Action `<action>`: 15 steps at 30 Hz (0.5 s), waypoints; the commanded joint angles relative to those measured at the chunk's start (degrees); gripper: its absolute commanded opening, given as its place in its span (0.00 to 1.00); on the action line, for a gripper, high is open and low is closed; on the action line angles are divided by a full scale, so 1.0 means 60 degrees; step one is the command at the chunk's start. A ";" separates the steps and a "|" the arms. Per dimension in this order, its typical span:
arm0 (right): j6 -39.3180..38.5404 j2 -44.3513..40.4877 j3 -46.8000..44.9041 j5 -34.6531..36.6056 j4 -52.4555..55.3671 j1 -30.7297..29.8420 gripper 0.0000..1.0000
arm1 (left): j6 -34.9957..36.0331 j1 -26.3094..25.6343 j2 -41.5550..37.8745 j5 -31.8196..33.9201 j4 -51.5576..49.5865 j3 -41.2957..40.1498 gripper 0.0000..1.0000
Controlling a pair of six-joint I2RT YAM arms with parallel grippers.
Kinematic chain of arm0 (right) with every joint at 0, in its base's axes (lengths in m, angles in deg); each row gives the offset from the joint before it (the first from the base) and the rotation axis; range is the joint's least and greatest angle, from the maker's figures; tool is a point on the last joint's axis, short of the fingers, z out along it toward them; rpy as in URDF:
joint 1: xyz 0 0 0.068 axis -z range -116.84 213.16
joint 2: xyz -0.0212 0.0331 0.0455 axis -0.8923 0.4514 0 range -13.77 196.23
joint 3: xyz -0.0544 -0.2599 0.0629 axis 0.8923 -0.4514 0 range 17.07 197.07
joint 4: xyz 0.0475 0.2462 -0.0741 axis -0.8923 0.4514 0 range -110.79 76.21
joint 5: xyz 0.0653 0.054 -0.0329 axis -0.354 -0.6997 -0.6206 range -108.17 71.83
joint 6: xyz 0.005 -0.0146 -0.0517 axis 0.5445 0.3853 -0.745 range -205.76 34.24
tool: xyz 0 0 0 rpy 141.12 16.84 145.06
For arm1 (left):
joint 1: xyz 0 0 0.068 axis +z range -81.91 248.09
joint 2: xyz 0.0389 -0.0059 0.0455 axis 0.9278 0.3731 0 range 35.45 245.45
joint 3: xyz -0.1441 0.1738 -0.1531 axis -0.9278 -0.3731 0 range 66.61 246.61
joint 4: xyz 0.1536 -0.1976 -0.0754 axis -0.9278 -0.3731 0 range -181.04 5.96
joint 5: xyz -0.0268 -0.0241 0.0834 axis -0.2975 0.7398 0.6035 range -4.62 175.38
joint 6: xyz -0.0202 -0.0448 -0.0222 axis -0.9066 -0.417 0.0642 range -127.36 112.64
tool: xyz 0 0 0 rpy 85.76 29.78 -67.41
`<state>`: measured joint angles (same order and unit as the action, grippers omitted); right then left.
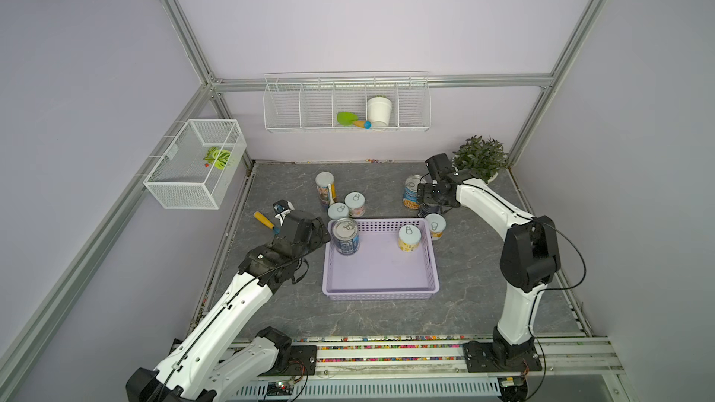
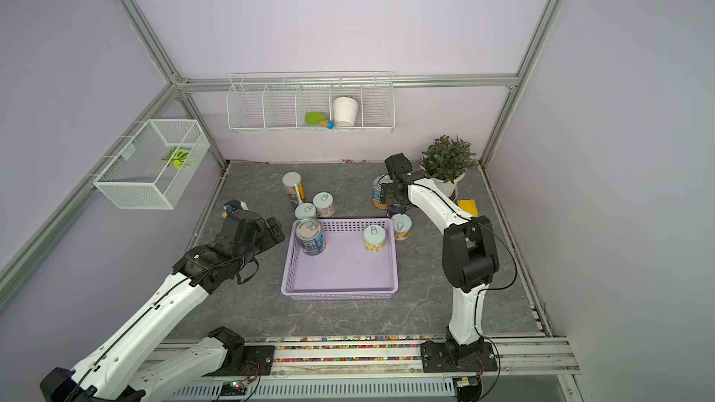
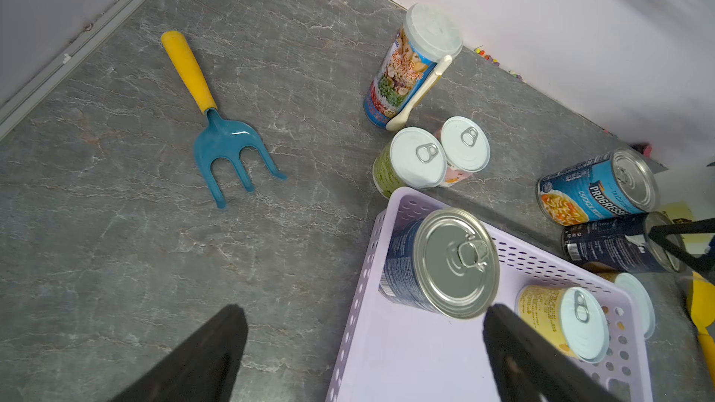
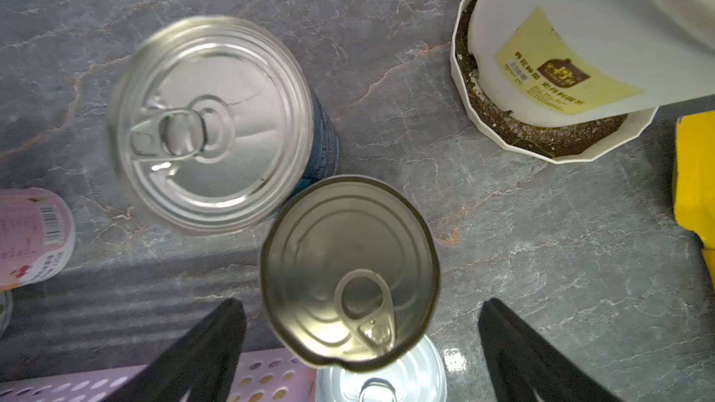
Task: Put the canned food in the basket
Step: Pick up the canned food from the center of the board.
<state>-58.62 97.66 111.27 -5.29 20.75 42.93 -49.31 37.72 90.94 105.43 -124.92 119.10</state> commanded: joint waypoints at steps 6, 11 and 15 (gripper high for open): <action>-0.0321 0.0787 0.0692 -0.0618 0.0367 0.0310 0.98 | 0.0016 0.0063 0.0127 0.0025 -0.0040 0.0020 1.00; -0.0353 0.0894 0.0843 -0.0904 0.0332 0.0310 0.98 | 0.0012 0.0066 0.0147 0.0085 0.0004 -0.0003 1.00; -0.0438 0.1048 0.1034 -0.1004 0.0386 0.0315 0.86 | 0.0034 0.0067 0.0217 0.0071 0.0003 0.0012 1.00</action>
<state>-60.37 102.71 115.90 -10.27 21.95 44.55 -49.31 37.72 91.77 105.48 -124.88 119.10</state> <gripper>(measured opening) 0.888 0.999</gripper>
